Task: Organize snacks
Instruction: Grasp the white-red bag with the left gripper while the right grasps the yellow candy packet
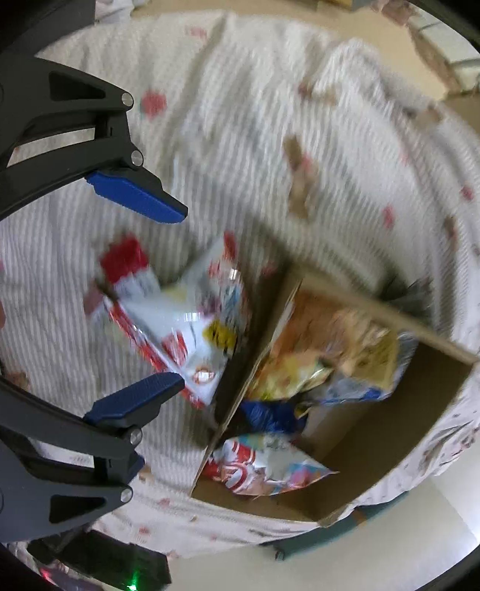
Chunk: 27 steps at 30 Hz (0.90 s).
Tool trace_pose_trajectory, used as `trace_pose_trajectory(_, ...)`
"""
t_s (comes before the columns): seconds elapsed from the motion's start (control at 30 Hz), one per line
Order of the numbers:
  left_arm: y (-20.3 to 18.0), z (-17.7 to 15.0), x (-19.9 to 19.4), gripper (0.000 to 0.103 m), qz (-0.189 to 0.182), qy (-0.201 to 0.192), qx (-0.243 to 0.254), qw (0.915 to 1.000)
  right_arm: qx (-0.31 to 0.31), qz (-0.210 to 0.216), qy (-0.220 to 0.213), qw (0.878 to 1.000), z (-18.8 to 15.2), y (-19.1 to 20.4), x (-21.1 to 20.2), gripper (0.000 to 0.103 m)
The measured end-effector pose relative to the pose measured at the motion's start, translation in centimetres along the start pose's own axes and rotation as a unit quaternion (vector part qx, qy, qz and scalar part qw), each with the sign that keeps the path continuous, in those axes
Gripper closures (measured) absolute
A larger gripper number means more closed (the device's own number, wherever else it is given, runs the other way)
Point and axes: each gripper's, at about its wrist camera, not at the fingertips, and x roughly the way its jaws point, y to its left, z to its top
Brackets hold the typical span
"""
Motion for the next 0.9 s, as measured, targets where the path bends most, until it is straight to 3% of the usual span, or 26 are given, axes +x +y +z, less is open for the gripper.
trace_pose_trajectory(0.1,-0.8,0.3,2.0,0.022,-0.015,0.02,-0.017,0.9995,-0.003,0.001,0.002,1.0,0.0,0.1,0.0,0.01)
trace_pose_trajectory(0.2,-1.8,0.7,4.2,0.022,-0.008,0.039,-0.009,0.9992,-0.003,0.001,0.003,1.0,-0.1,0.1,-0.1,0.01)
trace_pose_trajectory(0.33,-1.4,0.9,4.7,0.024,-0.022,0.024,-0.021,0.9993,-0.003,0.003,0.002,1.0,-0.1,0.1,-0.2,0.01)
trace_pose_trajectory(0.5,-1.0,0.4,4.0,0.058,-0.029,0.024,-0.027,0.9989,-0.009,0.005,0.0,1.0,0.0,0.3,-0.4,0.01)
trace_pose_trajectory(0.73,0.1,-0.9,1.3,0.068,-0.023,0.015,-0.035,0.999,-0.01,0.0,-0.002,1.0,-0.2,0.3,-0.5,0.01)
trace_pose_trajectory(0.9,-0.4,-2.0,-2.7,0.069,-0.016,0.0,0.006,0.9999,0.005,0.012,0.011,1.0,-0.6,-0.3,-0.3,0.01)
